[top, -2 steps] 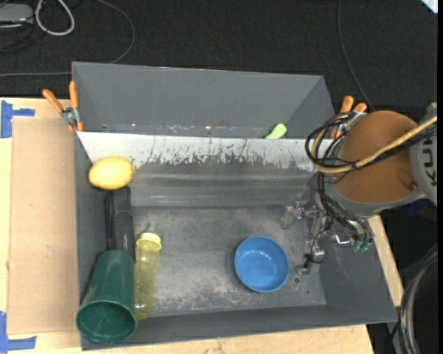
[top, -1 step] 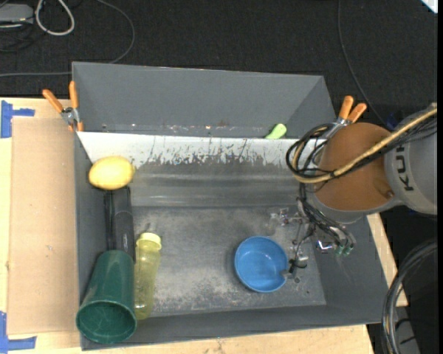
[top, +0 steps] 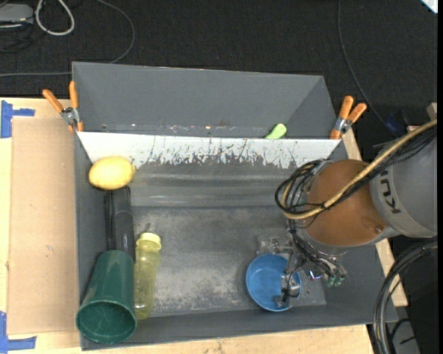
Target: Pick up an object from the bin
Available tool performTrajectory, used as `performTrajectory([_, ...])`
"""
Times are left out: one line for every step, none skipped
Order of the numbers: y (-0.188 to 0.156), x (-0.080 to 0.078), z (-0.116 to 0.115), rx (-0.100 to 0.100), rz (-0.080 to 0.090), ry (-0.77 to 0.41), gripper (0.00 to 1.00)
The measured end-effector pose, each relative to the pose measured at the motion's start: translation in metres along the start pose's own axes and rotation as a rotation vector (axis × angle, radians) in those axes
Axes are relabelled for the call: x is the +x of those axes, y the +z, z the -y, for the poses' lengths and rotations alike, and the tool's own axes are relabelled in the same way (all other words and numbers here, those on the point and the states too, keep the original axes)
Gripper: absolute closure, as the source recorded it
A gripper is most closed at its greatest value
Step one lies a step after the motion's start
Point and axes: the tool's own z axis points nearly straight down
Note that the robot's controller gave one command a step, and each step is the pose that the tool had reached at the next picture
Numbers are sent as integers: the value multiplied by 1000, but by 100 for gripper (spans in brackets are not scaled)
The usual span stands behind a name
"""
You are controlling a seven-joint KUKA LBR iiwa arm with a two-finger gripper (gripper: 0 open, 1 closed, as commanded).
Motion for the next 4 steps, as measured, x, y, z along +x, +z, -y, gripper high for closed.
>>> performTrajectory([-4, 0, 13, 2, 19, -76, 100])
performTrajectory([-4, 0, 13, 2, 19, -77, 100])
performTrajectory([-2, -1, 25, 2, 20, -59, 100])
performTrajectory([-4, 10, 28, 4, 30, -59, 100])
